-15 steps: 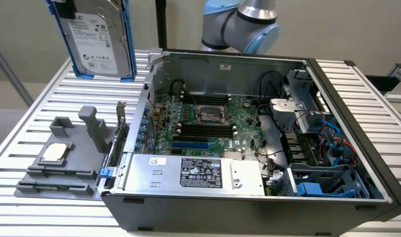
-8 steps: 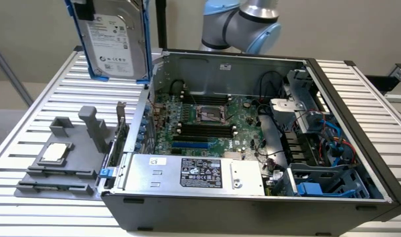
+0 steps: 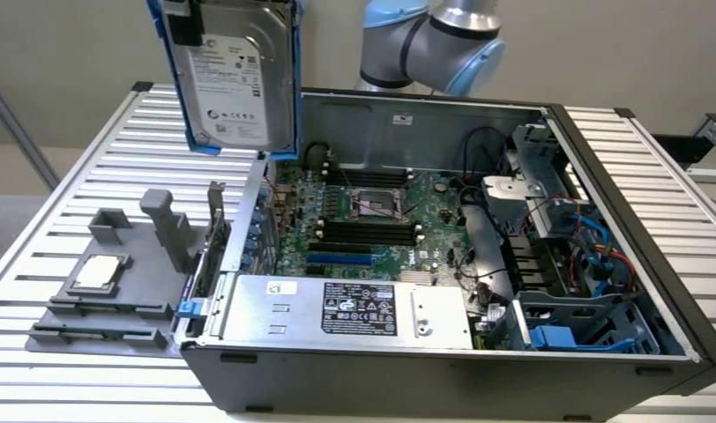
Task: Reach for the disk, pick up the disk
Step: 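Pick up the disk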
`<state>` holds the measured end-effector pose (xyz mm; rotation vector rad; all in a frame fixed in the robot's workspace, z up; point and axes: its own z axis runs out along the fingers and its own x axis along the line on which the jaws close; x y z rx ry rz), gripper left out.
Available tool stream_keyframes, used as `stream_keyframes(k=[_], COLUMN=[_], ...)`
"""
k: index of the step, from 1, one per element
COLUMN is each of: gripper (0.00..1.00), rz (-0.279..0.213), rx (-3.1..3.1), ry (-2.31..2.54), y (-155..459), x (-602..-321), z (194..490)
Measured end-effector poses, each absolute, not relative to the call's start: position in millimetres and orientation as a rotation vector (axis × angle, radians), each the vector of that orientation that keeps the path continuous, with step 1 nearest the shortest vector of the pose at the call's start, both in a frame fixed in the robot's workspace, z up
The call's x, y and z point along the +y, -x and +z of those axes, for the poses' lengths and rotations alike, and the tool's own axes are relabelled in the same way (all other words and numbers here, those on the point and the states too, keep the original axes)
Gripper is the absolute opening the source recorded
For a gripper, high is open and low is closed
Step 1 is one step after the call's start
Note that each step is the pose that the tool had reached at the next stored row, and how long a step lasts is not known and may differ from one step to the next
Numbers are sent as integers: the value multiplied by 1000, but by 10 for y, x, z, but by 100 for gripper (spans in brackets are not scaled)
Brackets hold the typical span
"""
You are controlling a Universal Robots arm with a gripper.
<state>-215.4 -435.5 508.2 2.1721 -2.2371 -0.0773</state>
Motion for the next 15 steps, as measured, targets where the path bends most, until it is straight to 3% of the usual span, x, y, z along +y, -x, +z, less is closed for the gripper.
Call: stream_keyframes(k=[15], gripper=[33], rz=[-77], rx=[-2237], ry=[-2172], y=[1563], x=[-4591], z=[5082])
